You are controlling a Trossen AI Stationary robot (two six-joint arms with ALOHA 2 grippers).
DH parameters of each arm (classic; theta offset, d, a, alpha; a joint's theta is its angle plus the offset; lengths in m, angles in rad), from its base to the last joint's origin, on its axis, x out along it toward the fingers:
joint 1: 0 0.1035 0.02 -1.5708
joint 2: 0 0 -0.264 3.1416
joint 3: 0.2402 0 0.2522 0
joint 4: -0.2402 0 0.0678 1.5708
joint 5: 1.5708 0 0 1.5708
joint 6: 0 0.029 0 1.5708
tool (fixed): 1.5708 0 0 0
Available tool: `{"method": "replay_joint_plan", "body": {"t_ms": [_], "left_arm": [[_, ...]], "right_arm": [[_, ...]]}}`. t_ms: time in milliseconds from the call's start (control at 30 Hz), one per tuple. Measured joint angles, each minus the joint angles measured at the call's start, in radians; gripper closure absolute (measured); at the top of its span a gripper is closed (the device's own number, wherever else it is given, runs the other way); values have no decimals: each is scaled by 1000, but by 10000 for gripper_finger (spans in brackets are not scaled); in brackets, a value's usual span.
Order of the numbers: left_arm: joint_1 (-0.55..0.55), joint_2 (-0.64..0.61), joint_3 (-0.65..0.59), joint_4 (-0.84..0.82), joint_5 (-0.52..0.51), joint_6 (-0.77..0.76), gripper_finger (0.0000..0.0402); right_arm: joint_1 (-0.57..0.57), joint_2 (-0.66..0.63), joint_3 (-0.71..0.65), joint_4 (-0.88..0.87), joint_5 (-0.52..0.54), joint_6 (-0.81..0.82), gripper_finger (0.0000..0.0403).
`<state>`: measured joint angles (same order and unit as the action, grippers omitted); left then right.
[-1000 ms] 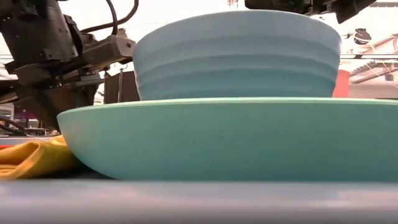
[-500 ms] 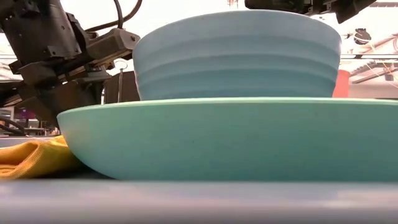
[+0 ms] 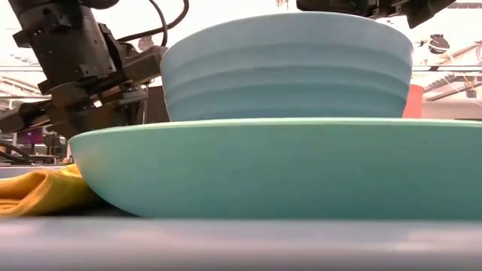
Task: Set up tray
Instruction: Put the orange spoon on the yellow napkin to the right of the orange fork
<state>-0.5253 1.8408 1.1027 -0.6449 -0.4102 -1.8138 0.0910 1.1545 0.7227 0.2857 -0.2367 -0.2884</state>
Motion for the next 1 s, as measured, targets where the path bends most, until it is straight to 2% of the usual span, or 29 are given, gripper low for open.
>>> {"method": "replay_joint_plan", "body": {"t_ms": [433, 1000], "left_arm": [[-1, 0, 0, -25, 44, -1, 350], [-19, -1, 0, -40, 45, -21, 351]], "right_arm": [[0, 0, 0, 0, 0, -4, 374], [0, 1, 0, 0, 0, -12, 374]]}}
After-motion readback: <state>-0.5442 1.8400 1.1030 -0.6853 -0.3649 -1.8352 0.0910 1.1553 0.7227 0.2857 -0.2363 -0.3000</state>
